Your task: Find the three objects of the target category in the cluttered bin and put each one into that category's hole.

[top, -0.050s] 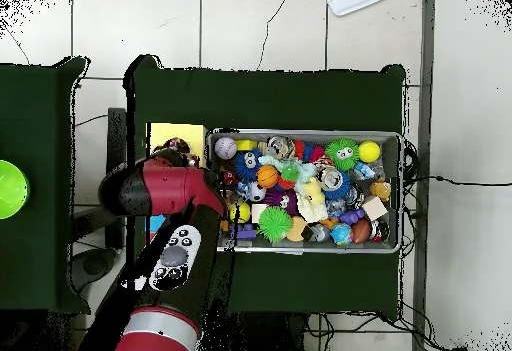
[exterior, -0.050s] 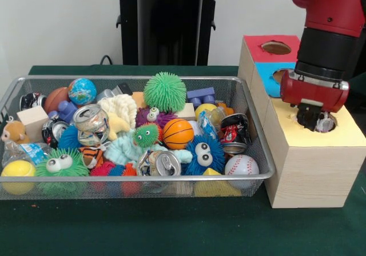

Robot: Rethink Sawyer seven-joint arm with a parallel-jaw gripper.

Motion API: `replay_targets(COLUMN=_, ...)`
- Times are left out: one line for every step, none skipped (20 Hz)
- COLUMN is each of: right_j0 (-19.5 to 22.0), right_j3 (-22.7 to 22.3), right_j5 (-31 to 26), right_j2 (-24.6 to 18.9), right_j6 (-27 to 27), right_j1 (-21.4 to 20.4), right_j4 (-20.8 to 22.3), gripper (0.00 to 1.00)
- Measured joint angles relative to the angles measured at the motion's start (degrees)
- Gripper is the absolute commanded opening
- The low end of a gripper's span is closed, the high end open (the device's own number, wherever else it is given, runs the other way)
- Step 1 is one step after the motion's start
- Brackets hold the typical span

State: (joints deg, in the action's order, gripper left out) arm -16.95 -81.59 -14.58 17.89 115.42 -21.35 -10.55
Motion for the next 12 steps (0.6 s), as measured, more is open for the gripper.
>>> replay_targets(right_j0=0.0, right_j3=0.1, right_j5=0.2, right_j2=0.0, right_j6=0.0, right_j1=0.1, right_j4=0.0, gripper=0.0)
replay_targets(right_j0=0.1, right_j3=0.3, right_j5=0.8, right_j2=0.0, right_j6=0.0, right_j1=0.6, right_j4=0.0, gripper=0.0)
replay_targets(right_j0=0.1, right_j3=0.4, right_j5=1.1, right_j2=0.0, right_j6=0.0, right_j1=0.8, right_j4=0.0, gripper=0.0)
replay_targets(right_j0=0.2, right_j3=0.6, right_j5=1.5, right_j2=0.0, right_j6=0.0, right_j1=1.1, right_j4=0.0, gripper=0.0)
replay_targets(right_j0=0.2, right_j3=0.8, right_j5=2.2, right_j2=0.0, right_j6=0.0, right_j1=1.6, right_j4=0.0, gripper=0.0)
replay_targets(right_j0=0.3, right_j3=1.0, right_j5=2.6, right_j2=0.1, right_j6=0.0, right_j1=1.8, right_j4=0.0, gripper=0.0)
replay_targets(right_j0=0.4, right_j3=1.2, right_j5=3.1, right_j2=0.2, right_j6=0.0, right_j1=2.0, right_j4=0.0, gripper=0.0)
replay_targets(right_j0=0.5, right_j3=1.4, right_j5=3.7, right_j2=0.2, right_j6=0.0, right_j1=2.2, right_j4=0.0, gripper=0.0)
replay_targets(right_j0=0.6, right_j3=1.5, right_j5=4.1, right_j2=0.2, right_j6=0.0, right_j1=2.4, right_j4=0.0, gripper=0.0)
replay_targets(right_j0=0.6, right_j3=1.5, right_j5=4.4, right_j2=0.2, right_j6=0.0, right_j1=2.4, right_j4=0.0, gripper=0.0)
replay_targets(right_j0=0.6, right_j3=1.5, right_j5=4.6, right_j2=0.1, right_j6=0.0, right_j1=2.4, right_j4=0.0, gripper=0.0)
replay_targets(right_j0=0.7, right_j3=1.5, right_j5=4.9, right_j2=0.1, right_j6=0.0, right_j1=2.5, right_j4=0.0, gripper=0.0)
